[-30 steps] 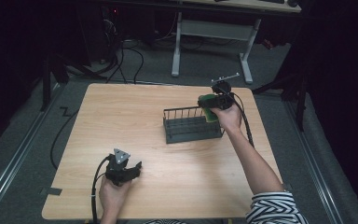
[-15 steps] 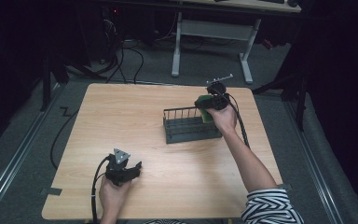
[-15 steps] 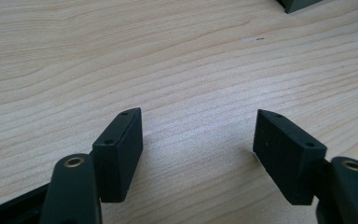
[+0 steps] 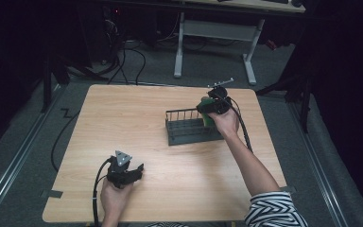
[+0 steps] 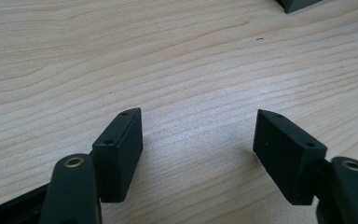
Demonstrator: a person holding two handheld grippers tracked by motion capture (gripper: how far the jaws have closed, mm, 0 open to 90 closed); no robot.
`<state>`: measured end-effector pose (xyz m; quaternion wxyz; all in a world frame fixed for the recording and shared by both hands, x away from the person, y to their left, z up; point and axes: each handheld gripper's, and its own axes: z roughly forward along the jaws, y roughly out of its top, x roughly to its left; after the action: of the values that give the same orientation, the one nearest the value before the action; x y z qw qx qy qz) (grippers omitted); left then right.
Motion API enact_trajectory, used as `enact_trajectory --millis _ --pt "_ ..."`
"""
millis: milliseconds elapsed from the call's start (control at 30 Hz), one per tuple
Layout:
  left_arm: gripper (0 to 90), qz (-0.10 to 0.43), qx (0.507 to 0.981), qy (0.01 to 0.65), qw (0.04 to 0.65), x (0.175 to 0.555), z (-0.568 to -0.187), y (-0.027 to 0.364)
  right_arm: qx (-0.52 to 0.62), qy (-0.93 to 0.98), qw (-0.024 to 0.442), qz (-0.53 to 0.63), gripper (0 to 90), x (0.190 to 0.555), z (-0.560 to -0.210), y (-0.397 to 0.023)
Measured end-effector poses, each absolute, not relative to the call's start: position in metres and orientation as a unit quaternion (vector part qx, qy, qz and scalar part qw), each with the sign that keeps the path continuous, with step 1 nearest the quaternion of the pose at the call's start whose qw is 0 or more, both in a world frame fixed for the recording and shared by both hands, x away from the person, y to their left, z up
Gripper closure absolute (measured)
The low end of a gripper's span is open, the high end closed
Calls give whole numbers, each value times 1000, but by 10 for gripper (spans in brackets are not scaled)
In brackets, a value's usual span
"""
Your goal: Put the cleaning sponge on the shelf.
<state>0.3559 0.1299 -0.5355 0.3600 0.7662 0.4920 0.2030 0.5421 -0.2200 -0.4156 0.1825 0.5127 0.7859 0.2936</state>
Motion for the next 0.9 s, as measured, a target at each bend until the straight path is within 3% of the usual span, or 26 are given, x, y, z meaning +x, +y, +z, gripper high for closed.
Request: enact_trajectory --millis 900 --pt "334 203 767 492 359 356 -535 130 500 793 193 290 183 525 -421 -222"
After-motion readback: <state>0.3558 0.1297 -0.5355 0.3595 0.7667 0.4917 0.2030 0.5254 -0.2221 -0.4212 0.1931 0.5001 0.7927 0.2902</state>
